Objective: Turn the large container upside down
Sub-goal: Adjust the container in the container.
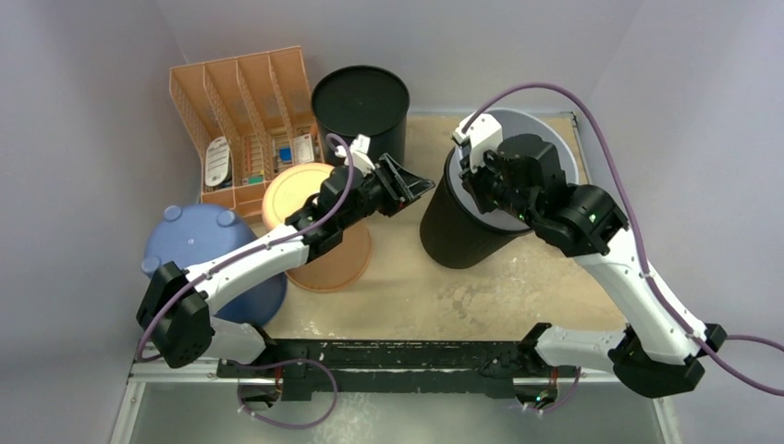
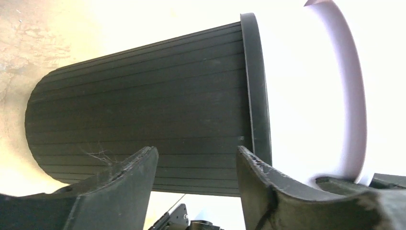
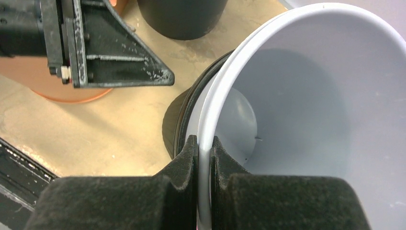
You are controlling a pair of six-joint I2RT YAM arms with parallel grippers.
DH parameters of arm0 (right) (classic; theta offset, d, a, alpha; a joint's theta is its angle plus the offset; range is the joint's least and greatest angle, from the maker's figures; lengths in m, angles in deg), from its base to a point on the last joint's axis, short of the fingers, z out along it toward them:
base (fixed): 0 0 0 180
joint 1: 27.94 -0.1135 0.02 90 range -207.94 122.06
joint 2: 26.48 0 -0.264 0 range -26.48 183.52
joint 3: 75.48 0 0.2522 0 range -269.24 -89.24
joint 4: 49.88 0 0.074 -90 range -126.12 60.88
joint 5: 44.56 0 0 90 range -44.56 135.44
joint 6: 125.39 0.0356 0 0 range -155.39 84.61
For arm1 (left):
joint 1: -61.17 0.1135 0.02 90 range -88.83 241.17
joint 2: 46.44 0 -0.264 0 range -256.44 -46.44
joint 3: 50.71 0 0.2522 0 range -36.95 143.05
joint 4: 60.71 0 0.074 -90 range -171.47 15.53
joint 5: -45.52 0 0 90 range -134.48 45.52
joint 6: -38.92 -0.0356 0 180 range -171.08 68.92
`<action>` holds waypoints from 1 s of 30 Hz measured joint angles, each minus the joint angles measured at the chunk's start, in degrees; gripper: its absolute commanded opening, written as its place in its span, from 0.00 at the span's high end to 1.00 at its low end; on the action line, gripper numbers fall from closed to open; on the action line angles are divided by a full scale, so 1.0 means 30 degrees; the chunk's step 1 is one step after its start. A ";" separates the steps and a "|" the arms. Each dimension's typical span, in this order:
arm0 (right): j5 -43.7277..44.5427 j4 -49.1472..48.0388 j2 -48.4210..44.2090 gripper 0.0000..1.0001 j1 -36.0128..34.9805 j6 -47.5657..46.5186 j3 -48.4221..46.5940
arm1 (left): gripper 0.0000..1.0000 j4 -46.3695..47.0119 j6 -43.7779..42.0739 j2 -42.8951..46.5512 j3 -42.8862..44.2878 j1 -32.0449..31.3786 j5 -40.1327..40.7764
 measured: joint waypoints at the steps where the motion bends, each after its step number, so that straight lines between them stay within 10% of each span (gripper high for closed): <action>1: -0.0087 -0.0022 -0.0248 1.00 0.0000 -0.0182 0.0255 | 0.37 0.0080 0.0073 0.0000 0.0000 0.0000 -0.0058; 5: -0.0488 -0.0029 -0.0590 1.00 -0.0007 -0.0612 0.0743 | 0.36 0.0189 0.0379 -0.0029 0.0036 0.0000 -0.0335; 11: -0.0590 0.0000 -0.0525 0.48 0.0000 -0.0364 0.0656 | 0.36 0.0393 0.0612 -0.0291 0.0488 0.0000 -0.1377; 19: -0.0561 0.0758 -0.0240 0.15 0.0000 0.0350 -0.0503 | 0.36 0.0262 0.0903 -0.0291 0.0488 0.0000 -0.2237; 30: -0.0204 0.2244 0.3089 0.05 0.0000 0.4160 -0.5741 | 0.43 0.0262 0.1064 -0.0036 0.0357 0.0080 -0.2062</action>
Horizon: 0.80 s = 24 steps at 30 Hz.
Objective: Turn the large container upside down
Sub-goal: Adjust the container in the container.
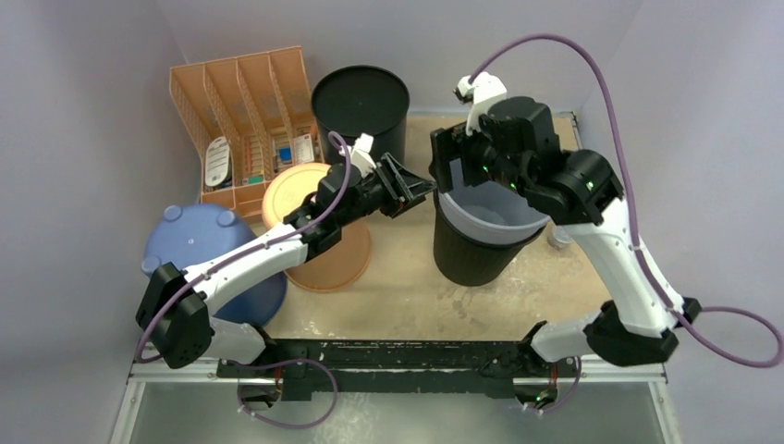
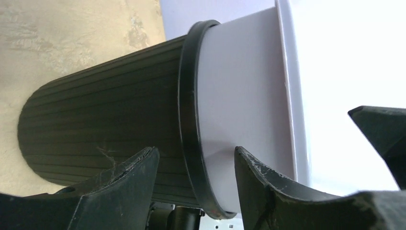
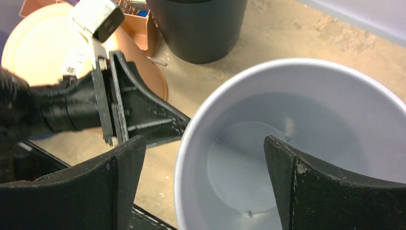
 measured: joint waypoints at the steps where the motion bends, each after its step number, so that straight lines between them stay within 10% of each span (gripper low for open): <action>1: 0.0138 0.0379 0.0627 0.06 0.0000 0.0619 -0.0794 | 0.43 0.0007 0.0029 0.0058 -0.0124 0.0007 0.0022; 16: 0.0787 0.2922 0.3614 0.30 0.0000 0.5668 -0.2346 | 0.53 0.0933 0.1042 0.0313 -0.1603 0.0007 -0.1137; 24: 0.0940 0.2754 0.4218 0.68 0.0000 0.5989 -0.1938 | 0.57 0.1202 0.1078 0.0051 -0.1603 0.0022 -0.1916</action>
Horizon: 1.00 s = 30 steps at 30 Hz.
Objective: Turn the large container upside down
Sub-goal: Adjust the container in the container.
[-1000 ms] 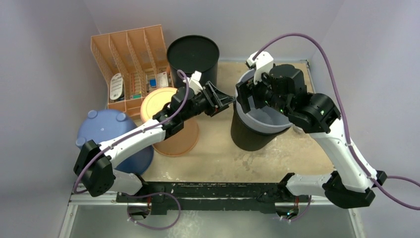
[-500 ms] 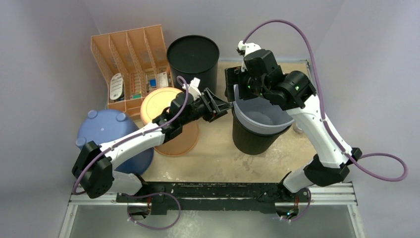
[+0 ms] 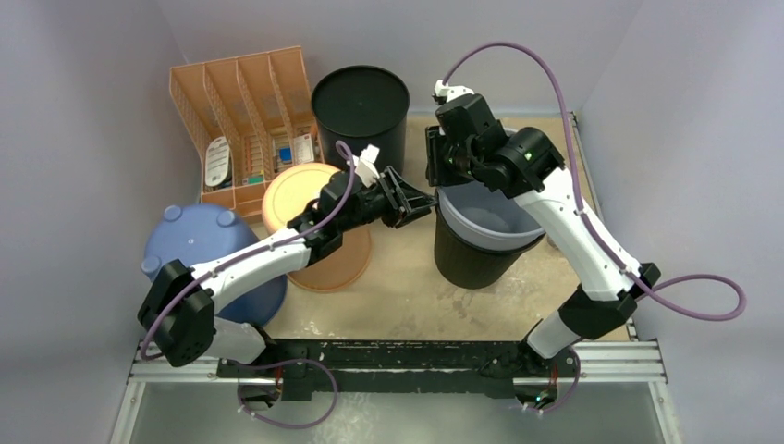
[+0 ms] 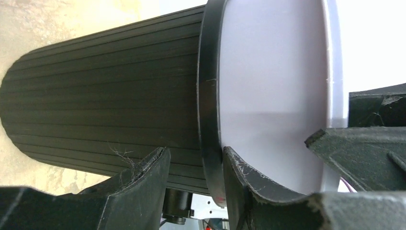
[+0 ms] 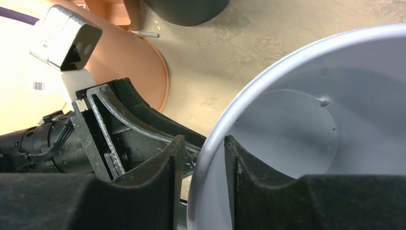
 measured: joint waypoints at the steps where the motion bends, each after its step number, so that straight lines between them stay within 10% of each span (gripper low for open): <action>1: 0.0000 -0.0029 0.0102 0.73 0.0000 -0.0015 0.0073 | 0.59 0.0168 0.0058 -0.0175 0.0000 -0.0007 -0.0211; 6: 0.0372 0.0095 0.0313 0.99 0.0015 0.0022 0.0124 | 0.70 0.0838 0.0372 -0.0546 0.0000 -0.0138 -0.0568; 10: 0.0656 -0.0036 0.0328 1.00 0.0015 -0.0809 0.0124 | 0.98 0.0911 0.0393 -0.0838 0.0015 -0.0313 -0.0831; 19: 0.0969 0.0248 0.0605 1.00 0.0102 -0.1224 -0.0474 | 1.00 -0.1421 0.0102 -0.2914 0.2164 -0.0372 -0.0984; 24: 0.1151 0.0459 0.0780 1.00 0.0131 -0.1297 -0.0736 | 0.68 -0.1413 0.0226 -0.2849 0.2171 -0.0364 -0.1246; 30: 0.1581 0.0452 0.0750 1.00 0.0117 -0.1275 -0.0721 | 0.56 -0.2237 0.0058 -0.1880 0.2157 -0.0364 -0.0189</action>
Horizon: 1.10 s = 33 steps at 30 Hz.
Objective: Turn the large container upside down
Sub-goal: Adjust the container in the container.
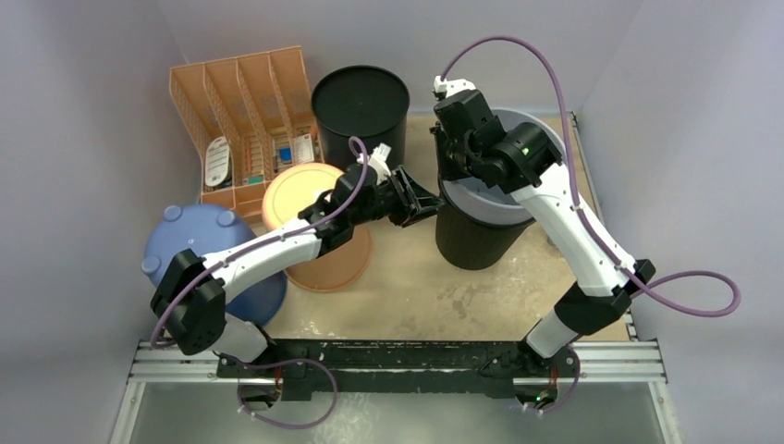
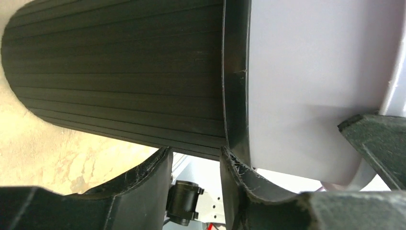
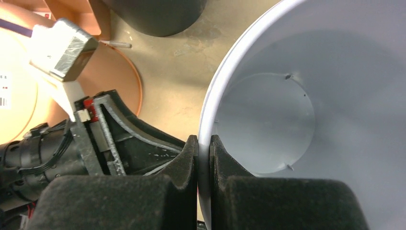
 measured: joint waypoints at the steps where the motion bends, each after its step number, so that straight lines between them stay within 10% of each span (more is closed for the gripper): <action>1: 0.0080 -0.0051 -0.0007 1.00 0.0000 0.0000 0.0000 | 0.55 -0.0036 0.0000 0.0124 -0.0029 0.0000 0.0219; 33: -0.0015 -0.0270 -0.0408 1.00 0.0393 -0.0131 0.0423 | 0.58 0.9479 0.3774 -0.0408 -0.2958 0.0073 0.0823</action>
